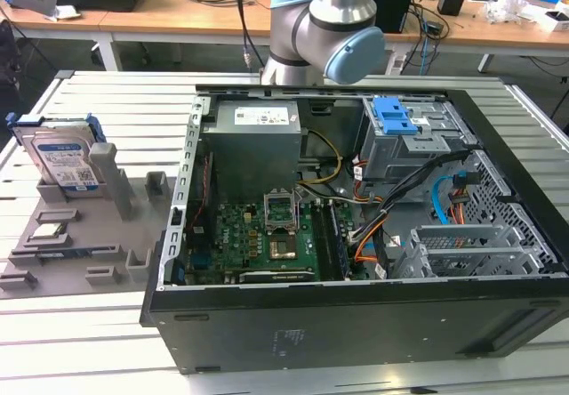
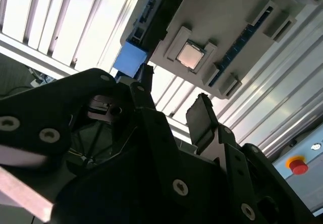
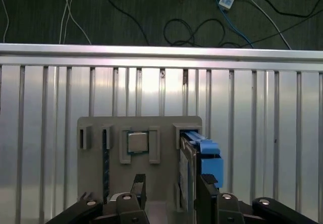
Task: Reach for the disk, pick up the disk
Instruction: 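Pick up the disk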
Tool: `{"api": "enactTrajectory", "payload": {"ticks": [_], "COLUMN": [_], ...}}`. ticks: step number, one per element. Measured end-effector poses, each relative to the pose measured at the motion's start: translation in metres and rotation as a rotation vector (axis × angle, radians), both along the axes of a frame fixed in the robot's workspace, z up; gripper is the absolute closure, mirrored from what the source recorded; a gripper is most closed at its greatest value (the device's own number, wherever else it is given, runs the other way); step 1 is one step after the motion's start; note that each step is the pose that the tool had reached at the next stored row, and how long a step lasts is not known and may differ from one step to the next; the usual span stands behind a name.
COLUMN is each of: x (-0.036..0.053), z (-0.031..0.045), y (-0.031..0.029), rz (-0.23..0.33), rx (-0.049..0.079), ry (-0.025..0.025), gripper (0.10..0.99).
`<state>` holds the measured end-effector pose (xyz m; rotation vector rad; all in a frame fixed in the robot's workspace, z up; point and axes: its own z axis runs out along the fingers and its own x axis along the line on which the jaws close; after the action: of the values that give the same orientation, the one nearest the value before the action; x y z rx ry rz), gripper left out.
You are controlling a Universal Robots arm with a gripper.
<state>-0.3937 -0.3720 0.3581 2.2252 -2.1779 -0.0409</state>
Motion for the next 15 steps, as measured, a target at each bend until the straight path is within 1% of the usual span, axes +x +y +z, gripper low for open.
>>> {"api": "enactTrajectory", "payload": {"ticks": [2,3,4,5,7,8,10,15], "x": [0.0000,0.0001,0.0002,0.0002,0.0003,0.0004,0.0006,0.0015], "z": [0.0001,0.0001,0.0000,0.0000,0.0000,-0.0001,-0.0010,-0.0062], "y": [0.0077,0.0095,0.0126,0.0181,0.0215,0.0227,0.0228,0.0229], "rz": [0.000,0.000,0.000,0.000,0.000,0.000,0.000,0.000], "rx": [0.000,0.000,0.000,0.000,0.000,0.000,0.000,0.000], "ry": [0.0001,0.0001,0.0000,0.0001,0.0001,0.0001,0.0000,0.0001], "gripper": [0.541,0.541,0.541,0.541,0.541,0.541,0.541,0.541]}}
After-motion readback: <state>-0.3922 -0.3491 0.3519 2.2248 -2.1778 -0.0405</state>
